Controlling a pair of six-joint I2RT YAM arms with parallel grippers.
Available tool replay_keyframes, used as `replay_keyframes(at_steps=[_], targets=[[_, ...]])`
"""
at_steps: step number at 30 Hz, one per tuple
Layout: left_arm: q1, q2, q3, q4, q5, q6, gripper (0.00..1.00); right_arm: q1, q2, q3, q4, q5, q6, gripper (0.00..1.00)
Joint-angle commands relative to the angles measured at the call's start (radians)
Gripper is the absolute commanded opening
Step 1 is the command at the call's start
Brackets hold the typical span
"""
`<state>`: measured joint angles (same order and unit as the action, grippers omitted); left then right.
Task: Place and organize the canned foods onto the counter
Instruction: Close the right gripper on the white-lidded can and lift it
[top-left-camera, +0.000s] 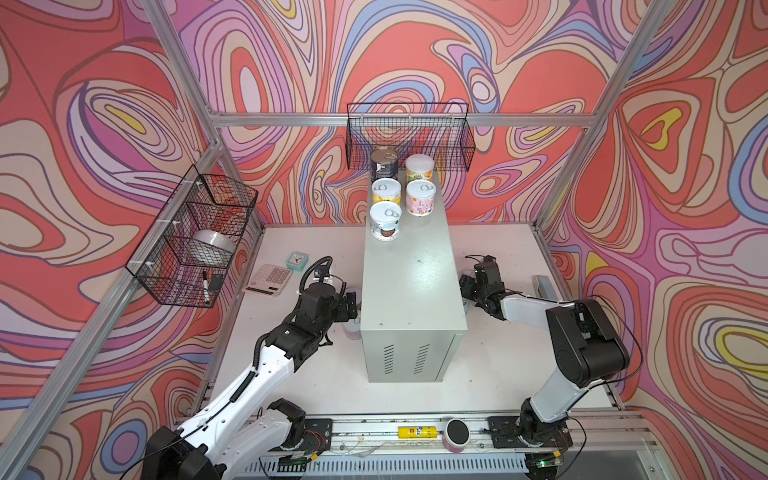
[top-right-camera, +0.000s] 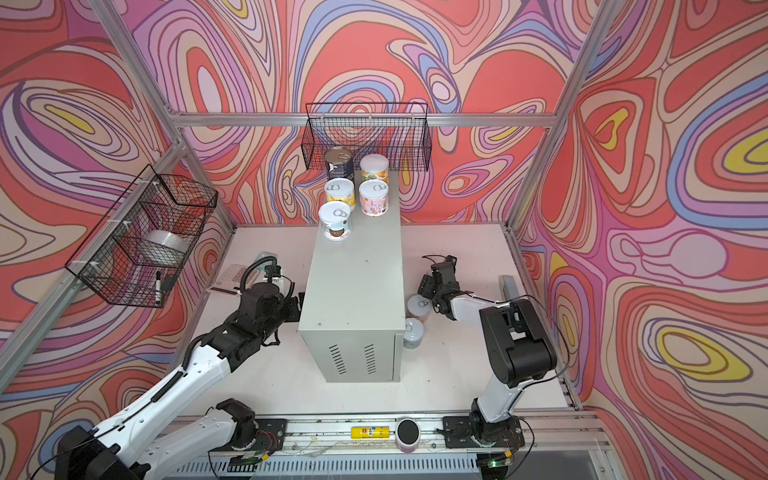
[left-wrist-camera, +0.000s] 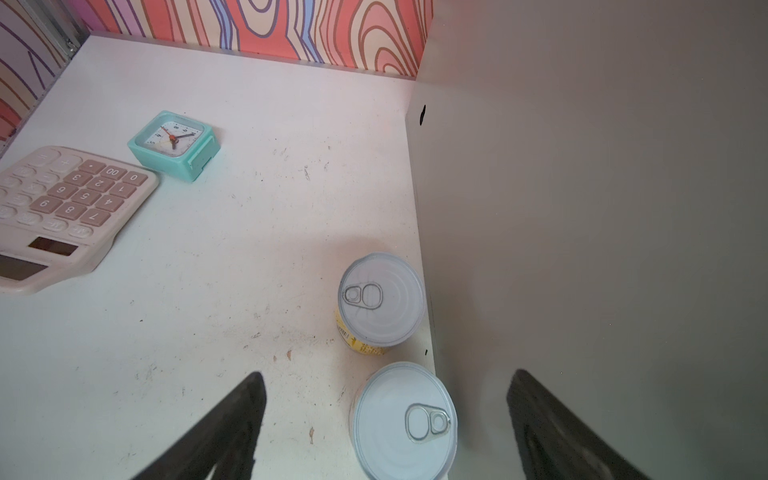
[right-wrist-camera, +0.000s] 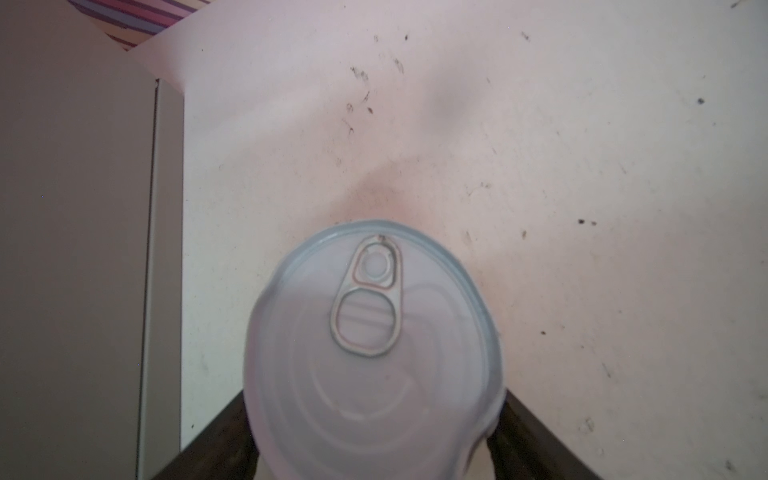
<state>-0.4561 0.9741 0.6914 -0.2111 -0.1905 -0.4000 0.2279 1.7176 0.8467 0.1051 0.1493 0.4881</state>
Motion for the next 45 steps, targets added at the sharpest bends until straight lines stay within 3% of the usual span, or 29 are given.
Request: replay_keyframes(at_steps=[1, 8, 25, 34, 38, 41, 43, 44, 45], targets=[[0.01, 0.006, -0.005, 0.029, -0.009, 0.006, 0.92, -0.009, 0.034, 0.054, 0.03, 0.066, -0.045, 0.86], [0.014, 0.028, 0.012, 0.024, -0.003, 0.013, 0.92, -0.008, 0.142, 0.137, 0.024, 0.09, -0.07, 0.86], [0.028, 0.024, 0.014, 0.025, 0.005, 0.006, 0.92, -0.01, 0.235, 0.266, -0.079, 0.11, -0.067, 0.9], [0.029, 0.03, 0.014, 0.026, 0.001, 0.006, 0.92, -0.01, 0.282, 0.323, -0.087, 0.118, -0.079, 0.85], [0.029, 0.02, 0.011, 0.024, -0.007, 0.007, 0.92, -0.01, 0.266, 0.299, -0.063, 0.133, -0.073, 0.73], [0.03, 0.017, 0.011, 0.023, -0.001, 0.006, 0.92, -0.01, 0.257, 0.29, -0.057, 0.132, -0.075, 0.55], [0.03, 0.013, 0.011, 0.02, 0.0, 0.004, 0.92, -0.01, 0.249, 0.28, -0.047, 0.131, -0.08, 0.34], [0.03, 0.008, 0.01, 0.018, 0.0, 0.004, 0.92, -0.01, 0.247, 0.278, -0.045, 0.128, -0.085, 0.06], [0.03, 0.004, 0.011, 0.014, -0.001, 0.004, 0.92, -0.01, 0.243, 0.278, -0.05, 0.134, -0.085, 0.0]])
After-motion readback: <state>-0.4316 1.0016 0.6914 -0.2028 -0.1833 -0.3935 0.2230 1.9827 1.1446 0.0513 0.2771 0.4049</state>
